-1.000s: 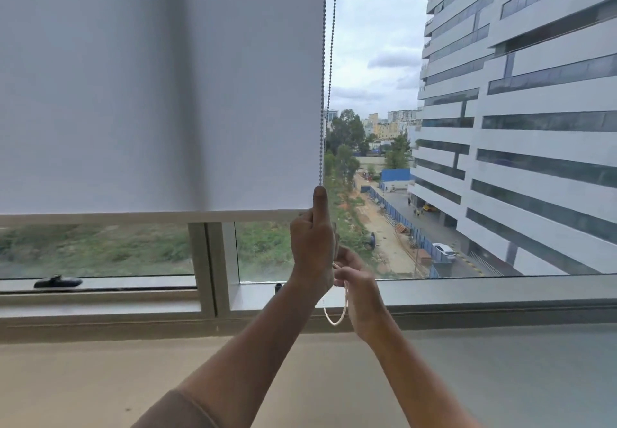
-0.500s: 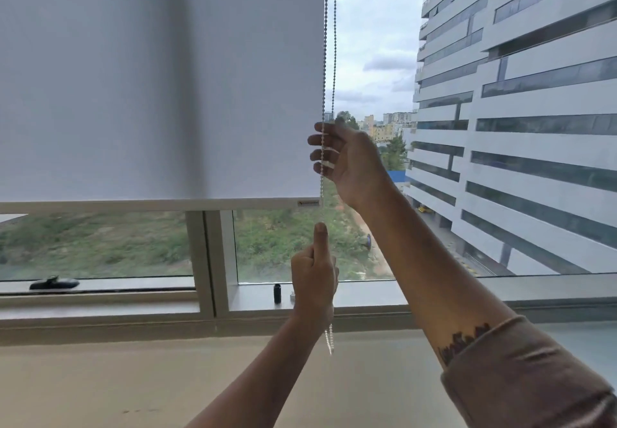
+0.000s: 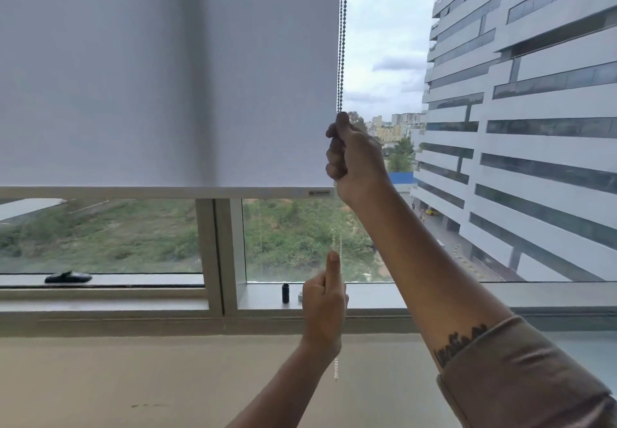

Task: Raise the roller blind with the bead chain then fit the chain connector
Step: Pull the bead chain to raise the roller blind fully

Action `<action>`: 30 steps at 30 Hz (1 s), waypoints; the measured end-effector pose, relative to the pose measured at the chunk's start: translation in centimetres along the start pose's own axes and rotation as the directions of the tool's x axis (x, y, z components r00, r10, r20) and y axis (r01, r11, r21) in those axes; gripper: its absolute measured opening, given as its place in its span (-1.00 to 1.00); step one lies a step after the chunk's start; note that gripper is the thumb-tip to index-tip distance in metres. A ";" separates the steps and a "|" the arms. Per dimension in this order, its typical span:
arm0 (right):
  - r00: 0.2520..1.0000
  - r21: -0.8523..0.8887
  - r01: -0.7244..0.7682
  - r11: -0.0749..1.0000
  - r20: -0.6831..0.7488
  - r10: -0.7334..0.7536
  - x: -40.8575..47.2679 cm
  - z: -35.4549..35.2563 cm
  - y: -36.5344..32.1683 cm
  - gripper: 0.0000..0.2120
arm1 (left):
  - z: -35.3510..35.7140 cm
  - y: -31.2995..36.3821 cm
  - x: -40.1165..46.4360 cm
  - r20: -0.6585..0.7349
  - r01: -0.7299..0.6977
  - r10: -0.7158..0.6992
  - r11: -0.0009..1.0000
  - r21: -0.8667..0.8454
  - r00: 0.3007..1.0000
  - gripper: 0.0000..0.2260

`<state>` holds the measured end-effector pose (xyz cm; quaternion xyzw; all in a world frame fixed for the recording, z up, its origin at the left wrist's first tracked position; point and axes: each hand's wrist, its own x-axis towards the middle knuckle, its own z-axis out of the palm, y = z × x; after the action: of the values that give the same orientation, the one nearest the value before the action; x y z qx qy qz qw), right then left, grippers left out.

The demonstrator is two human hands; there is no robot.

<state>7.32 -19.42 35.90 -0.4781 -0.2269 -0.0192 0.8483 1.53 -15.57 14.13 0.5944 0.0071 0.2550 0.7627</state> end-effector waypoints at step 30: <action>0.999 0.029 -0.051 0.998 -0.001 0.051 -9.8 -5.8 12.0 -0.62 | 2.0 17.3 11.2 0.135 -0.113 0.109 0.993 0.018 0.985 -0.44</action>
<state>3.68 -19.47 19.83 -0.4715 -0.2139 0.0053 0.8556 5.30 -10.15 33.75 0.6192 -0.0739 0.2565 0.7385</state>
